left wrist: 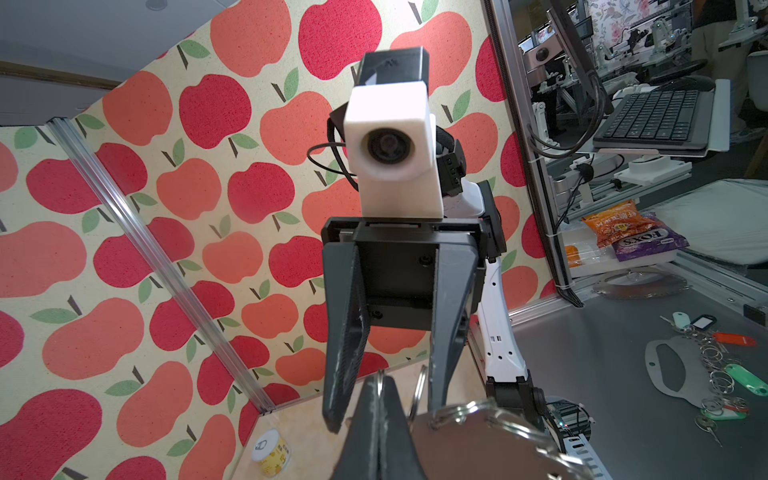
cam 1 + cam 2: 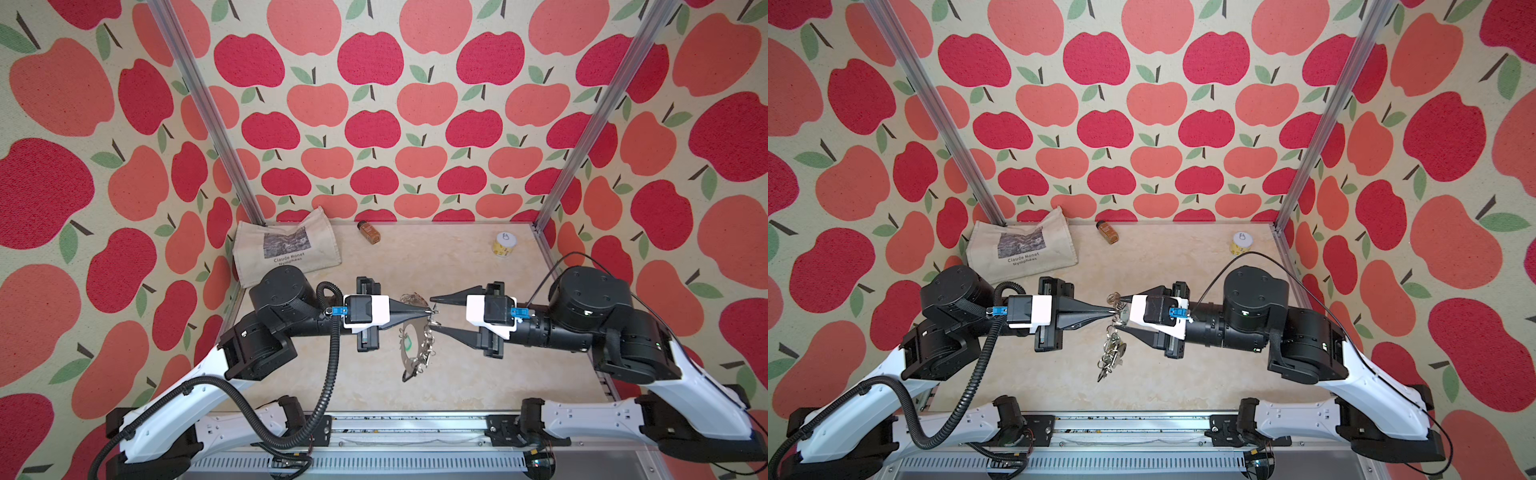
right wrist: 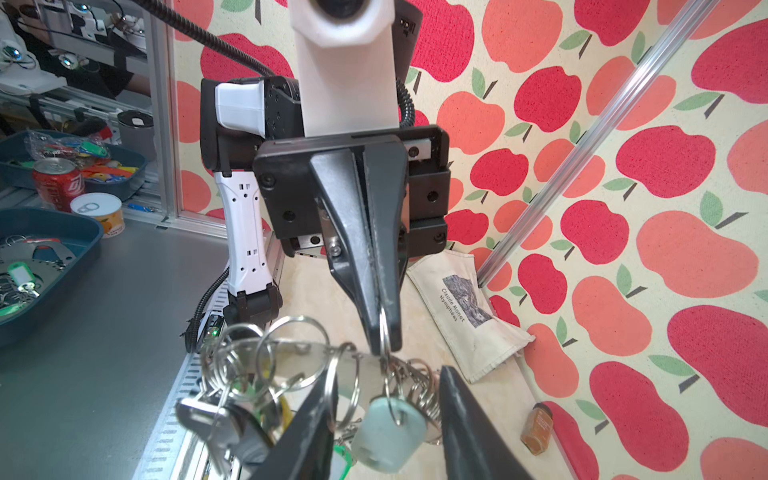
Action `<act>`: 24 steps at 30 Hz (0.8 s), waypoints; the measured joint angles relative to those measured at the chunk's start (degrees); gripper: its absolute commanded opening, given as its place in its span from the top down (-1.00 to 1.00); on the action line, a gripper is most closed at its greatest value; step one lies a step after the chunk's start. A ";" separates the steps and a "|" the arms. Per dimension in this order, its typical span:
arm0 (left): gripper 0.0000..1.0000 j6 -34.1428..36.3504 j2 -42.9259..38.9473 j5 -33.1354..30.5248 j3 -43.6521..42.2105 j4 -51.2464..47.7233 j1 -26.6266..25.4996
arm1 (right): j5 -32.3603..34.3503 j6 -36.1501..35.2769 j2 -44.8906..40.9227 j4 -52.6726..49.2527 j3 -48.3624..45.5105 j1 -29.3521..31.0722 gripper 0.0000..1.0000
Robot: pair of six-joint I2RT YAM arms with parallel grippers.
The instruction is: Put the keys on the keyring
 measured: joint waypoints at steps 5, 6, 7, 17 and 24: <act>1.00 0.02 0.00 0.02 0.02 -0.24 0.00 | 2.97 -0.31 -0.24 -3.82 0.24 0.00 0.06; 1.00 0.02 0.00 0.02 0.02 -0.24 0.00 | 3.23 -0.33 -0.35 -4.09 0.42 0.00 0.06; 1.00 0.02 0.00 0.02 0.02 -0.24 0.00 | 3.39 -0.46 -0.57 -4.42 0.68 0.00 0.06; 1.00 0.00 0.00 0.22 0.17 -0.35 -0.02 | 4.31 -2.05 -2.89 -4.79 3.34 0.00 0.07; 1.00 0.00 0.02 0.83 0.46 -0.68 -0.02 | 4.24 -3.06 -3.02 -1.55 2.60 0.00 0.26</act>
